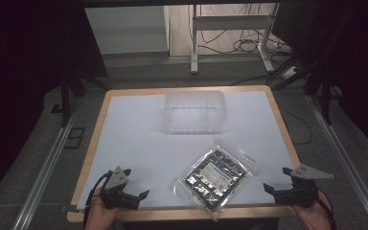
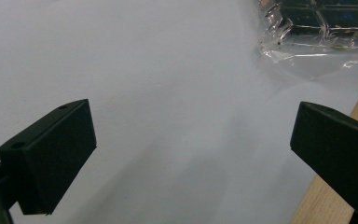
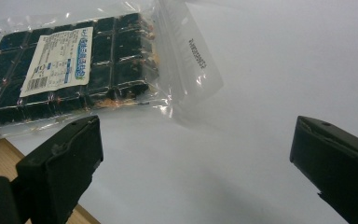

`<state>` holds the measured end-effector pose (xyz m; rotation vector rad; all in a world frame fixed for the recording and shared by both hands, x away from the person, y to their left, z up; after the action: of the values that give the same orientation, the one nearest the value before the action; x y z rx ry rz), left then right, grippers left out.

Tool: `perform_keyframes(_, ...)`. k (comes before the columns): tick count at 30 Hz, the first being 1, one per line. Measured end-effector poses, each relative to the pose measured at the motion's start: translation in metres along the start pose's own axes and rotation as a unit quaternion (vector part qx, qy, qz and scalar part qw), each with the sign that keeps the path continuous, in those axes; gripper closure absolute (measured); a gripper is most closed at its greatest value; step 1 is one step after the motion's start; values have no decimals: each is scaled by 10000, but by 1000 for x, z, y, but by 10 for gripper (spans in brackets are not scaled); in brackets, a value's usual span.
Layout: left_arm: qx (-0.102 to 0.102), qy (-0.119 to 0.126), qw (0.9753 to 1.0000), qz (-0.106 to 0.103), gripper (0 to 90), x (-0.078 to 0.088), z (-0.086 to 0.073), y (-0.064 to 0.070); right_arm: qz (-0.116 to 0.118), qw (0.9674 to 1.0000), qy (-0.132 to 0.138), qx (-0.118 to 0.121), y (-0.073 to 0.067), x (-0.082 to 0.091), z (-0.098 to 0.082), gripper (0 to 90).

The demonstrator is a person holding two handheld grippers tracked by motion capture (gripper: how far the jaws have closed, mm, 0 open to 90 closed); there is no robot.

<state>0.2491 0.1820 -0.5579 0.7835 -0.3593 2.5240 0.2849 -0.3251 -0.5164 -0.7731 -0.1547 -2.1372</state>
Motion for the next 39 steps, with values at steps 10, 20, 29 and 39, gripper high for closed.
perform_keyframes(10,8,-7,10000,6,0,0,0,0,100,9998,-130,60,2,-8,6,31)
perform_keyframes(20,-6,-17,10000,13,0,-1,0,0,105,9997,-220,93,5,-12,13,63)
perform_keyframes(29,-11,-32,10000,24,0,-1,0,0,255,9994,-133,193,0,-23,25,66)
perform_keyframes(39,-11,-49,10000,23,0,-1,-1,0,303,9981,-307,434,1,-41,35,61)
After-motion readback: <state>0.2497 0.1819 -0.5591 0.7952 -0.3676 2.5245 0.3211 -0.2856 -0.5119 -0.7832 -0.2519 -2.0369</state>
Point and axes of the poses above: each handheld gripper's, and its own axes: x roughly backward along the jaws, z roughly out of its top, y roughly to its right, the point moved 4 cm from there along -x, roughly forward along the jaws, and after that the axes turned 14 degrees about z, right-handed, at the moved point
